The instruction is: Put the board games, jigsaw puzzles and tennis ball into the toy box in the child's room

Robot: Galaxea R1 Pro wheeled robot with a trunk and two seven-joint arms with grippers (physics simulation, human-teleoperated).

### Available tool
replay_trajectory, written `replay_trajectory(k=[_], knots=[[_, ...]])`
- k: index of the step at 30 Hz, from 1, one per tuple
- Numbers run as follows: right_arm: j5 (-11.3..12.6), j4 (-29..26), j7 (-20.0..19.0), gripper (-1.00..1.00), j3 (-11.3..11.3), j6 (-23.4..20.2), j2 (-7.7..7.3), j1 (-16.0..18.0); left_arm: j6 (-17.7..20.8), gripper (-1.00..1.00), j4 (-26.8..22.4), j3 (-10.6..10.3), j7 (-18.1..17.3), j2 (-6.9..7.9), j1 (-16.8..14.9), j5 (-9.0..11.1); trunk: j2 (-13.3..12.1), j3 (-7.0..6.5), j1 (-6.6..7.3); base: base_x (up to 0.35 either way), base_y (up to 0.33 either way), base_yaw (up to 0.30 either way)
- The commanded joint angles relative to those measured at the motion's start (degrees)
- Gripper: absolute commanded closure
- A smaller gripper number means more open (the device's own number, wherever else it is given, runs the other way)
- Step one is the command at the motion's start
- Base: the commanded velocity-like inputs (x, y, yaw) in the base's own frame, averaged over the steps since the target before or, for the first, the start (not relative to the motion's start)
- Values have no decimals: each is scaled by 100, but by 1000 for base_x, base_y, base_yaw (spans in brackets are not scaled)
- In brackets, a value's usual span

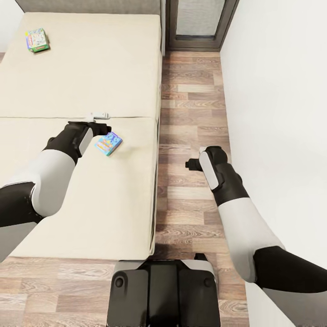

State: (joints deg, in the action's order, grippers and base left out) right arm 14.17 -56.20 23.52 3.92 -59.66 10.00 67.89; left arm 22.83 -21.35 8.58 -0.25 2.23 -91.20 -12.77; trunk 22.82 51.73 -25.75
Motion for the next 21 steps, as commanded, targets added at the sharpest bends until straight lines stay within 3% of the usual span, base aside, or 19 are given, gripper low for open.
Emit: replay_trajectory(k=[1,8,15,21], knots=[[62,48,57,-100,5,-13,0,68,24,-100,-9,38,-11,-4,-3,-45,10,16,-3,0,0,85],[162,124,57,-100,-16,-11,0,165,28,-100,-24,39,-11,-14,-3,-30,10,79,-3,0,0,60],[290,136,63,-100,-266,-3,0,172,28,-100,-34,38,-11,-28,-3,-24,10,101,-3,0,0,-147],[309,129,65,-100,-311,-2,0,172,31,-100,-40,33,-18,-27,-3,-23,10,103,-3,0,0,-51]])
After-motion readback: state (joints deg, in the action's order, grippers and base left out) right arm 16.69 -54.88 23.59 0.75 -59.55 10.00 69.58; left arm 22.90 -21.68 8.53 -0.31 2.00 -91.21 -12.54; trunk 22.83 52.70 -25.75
